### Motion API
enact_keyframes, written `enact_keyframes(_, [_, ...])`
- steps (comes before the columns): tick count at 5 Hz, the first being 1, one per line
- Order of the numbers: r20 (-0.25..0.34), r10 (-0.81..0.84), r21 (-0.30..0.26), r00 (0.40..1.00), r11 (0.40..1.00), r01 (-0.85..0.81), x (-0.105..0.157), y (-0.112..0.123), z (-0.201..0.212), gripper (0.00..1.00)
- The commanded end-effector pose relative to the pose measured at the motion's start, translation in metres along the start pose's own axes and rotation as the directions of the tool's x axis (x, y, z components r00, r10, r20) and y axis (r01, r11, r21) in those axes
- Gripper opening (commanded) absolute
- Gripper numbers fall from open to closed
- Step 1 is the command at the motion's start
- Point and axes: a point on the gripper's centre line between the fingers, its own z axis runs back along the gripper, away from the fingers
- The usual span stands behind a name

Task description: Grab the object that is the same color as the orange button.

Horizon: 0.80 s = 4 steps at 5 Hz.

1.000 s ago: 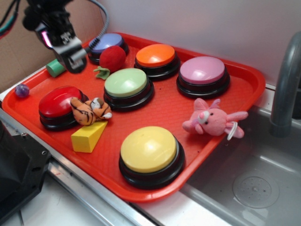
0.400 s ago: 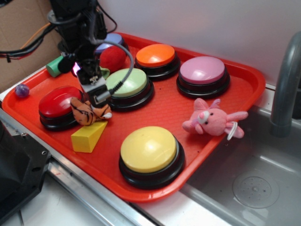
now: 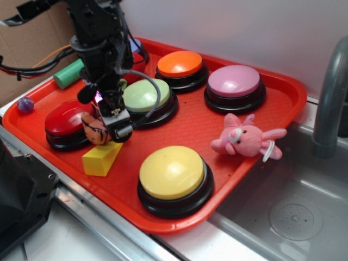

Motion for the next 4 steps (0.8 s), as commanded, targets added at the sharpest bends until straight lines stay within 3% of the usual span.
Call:
enact_keyframes(1, [-0.005, -0.019, 0.018, 1.0, 1.0, 0.019, 0.0063, 0.0024, -0.0119, 1.0])
enact_keyframes(3, [-0.025, 0.013, 0.025, 1.0, 1.0, -0.013, 0.0026, 0.0077, -0.0182, 1.0])
enact_keyframes(4, [-0.017, 0.004, 0.036, 1.0, 0.999, -0.004, 0.0009, 0.0078, -0.015, 0.0])
